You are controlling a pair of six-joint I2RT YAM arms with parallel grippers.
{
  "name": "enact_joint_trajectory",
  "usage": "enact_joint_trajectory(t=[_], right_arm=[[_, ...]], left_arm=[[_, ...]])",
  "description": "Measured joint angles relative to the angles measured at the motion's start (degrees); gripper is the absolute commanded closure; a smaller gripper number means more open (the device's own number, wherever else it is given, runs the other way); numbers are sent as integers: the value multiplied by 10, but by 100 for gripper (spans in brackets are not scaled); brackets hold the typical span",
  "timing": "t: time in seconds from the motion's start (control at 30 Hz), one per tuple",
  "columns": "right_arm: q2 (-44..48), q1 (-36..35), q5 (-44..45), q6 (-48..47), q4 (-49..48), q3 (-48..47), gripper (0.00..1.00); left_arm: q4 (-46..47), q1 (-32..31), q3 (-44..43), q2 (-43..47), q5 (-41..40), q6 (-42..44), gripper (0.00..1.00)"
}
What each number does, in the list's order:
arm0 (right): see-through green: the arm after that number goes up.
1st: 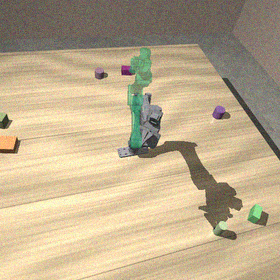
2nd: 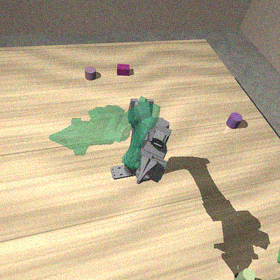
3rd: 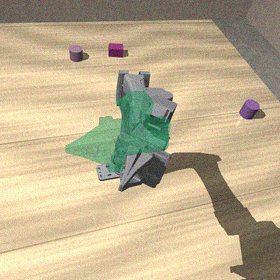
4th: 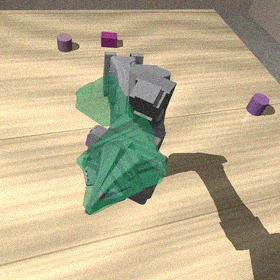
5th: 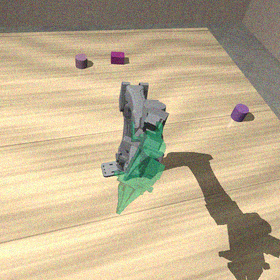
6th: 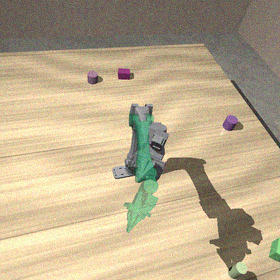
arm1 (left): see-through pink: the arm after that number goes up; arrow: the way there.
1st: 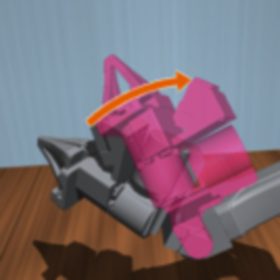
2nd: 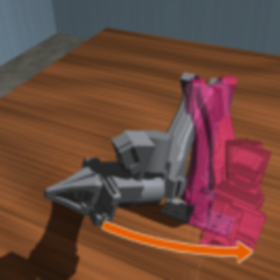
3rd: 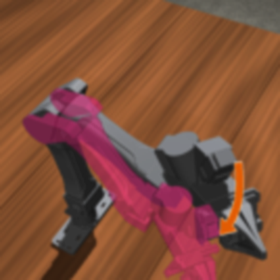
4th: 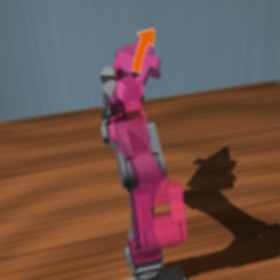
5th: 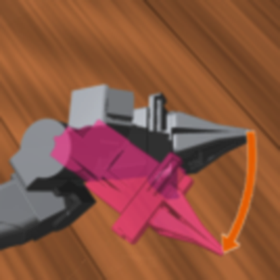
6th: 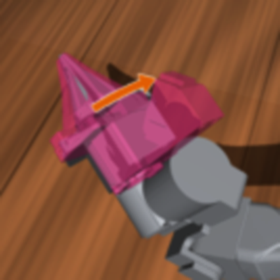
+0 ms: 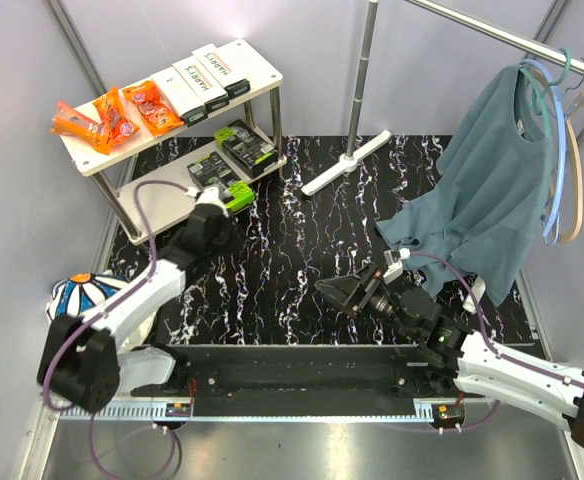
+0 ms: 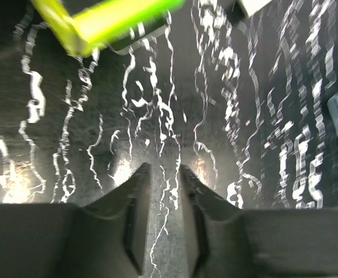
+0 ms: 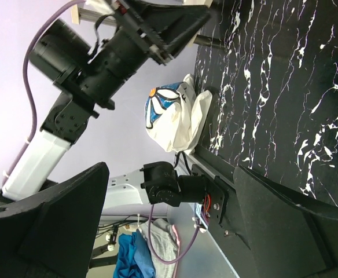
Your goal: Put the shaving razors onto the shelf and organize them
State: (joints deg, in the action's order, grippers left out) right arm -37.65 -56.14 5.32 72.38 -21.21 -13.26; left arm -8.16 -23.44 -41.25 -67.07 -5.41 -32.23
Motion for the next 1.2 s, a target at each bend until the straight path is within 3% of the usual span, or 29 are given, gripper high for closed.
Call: enact_joint_trajectory(t=[0.37, 0.7, 1.2], right_arm=[[32, 0, 13, 1, 23, 8, 0], [48, 0, 17, 2, 36, 14, 0], [73, 0, 27, 4, 49, 23, 0]], left_arm=[[-37, -24, -123, -197, -28, 24, 100], [-89, -19, -203, -292, -79, 39, 100], [-132, 45, -300, -352, -83, 50, 100]])
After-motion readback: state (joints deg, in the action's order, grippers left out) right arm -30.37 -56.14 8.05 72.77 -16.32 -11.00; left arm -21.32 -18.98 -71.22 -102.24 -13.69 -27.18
